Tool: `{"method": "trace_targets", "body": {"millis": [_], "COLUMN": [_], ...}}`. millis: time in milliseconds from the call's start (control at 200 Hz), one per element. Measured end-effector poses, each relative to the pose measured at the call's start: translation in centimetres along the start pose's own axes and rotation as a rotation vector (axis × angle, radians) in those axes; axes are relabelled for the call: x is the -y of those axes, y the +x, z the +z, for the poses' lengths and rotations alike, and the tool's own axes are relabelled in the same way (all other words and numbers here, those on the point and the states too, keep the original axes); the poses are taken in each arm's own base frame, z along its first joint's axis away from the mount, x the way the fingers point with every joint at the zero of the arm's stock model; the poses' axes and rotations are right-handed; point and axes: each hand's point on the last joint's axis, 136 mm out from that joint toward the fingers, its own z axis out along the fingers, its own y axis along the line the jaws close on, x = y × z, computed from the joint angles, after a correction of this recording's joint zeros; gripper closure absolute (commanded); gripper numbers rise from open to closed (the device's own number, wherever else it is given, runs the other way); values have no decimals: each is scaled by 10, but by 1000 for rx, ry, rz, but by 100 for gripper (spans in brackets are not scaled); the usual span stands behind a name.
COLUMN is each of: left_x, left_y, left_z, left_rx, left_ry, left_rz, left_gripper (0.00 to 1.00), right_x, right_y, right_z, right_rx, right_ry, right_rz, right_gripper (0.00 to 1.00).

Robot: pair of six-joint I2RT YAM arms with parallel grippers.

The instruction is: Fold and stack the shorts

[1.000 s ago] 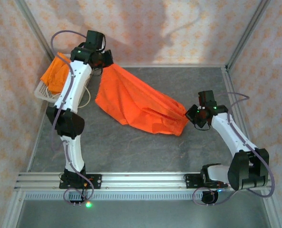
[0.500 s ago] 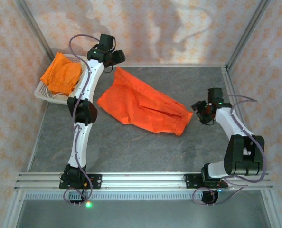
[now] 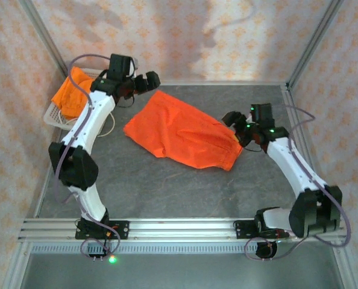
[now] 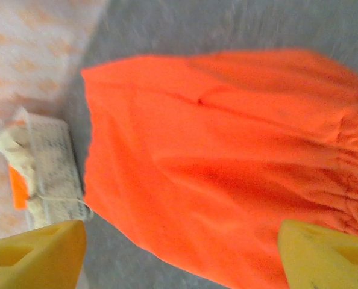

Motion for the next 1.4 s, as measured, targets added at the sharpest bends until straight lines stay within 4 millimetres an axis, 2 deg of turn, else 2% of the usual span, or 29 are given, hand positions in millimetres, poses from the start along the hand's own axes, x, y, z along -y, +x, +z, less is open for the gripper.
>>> {"method": "trace_targets", "body": {"millis": [80,175,275,380,415,515,596,686,791,931,1036,1136,1231,1271,1321,1401], "left_x": [-11,-44,-84,-112,-118,-115,-124,-134,-150,-158,-158,-153,-142,-136,-126,-104], "left_y": [24,66,118,157,162,152,155,152,154,170,193,228,255,253,240,209], "left_z": [20,64,101,123,126,126,127,119,103,84,63,33,3,-8,-22,-40], "left_rx": [-38,-126,-232,-306,-310,-261,-247,-207,-178,-168,-172,-191,-226,-217,-171,-102], "left_ry": [8,-33,-101,-153,-163,-138,-140,-133,-139,-147,-151,-159,-155,-145,-117,-70], "left_rz": [-12,-54,-109,-146,-150,-150,-170,-212,-260,-283,-293,-301,-298,-297,-292,-280], "left_gripper": [0,0,0,0,0,0,0,0,0,0,0,0,0,0,0,0], "right_x": [17,39,51,60,64,79,90,96,91,82,74,47,5,-10,-24,-28], "right_y": [11,15,11,-1,-5,-15,-21,-25,-27,-28,-23,-13,9,20,37,60], "right_z": [28,54,68,74,75,78,81,86,90,89,82,60,33,25,17,17], "right_rx": [-80,-137,-159,-155,-151,-148,-154,-170,-192,-208,-222,-207,-195,-197,-211,-250], "right_ry": [62,140,186,206,212,236,252,262,252,228,212,158,67,31,-5,-15], "right_rz": [19,34,35,47,55,83,106,117,102,69,38,-34,-144,-184,-228,-261], "right_gripper": [18,18,19,19,19,19,18,17,15,12,10,10,10,10,10,10]}}
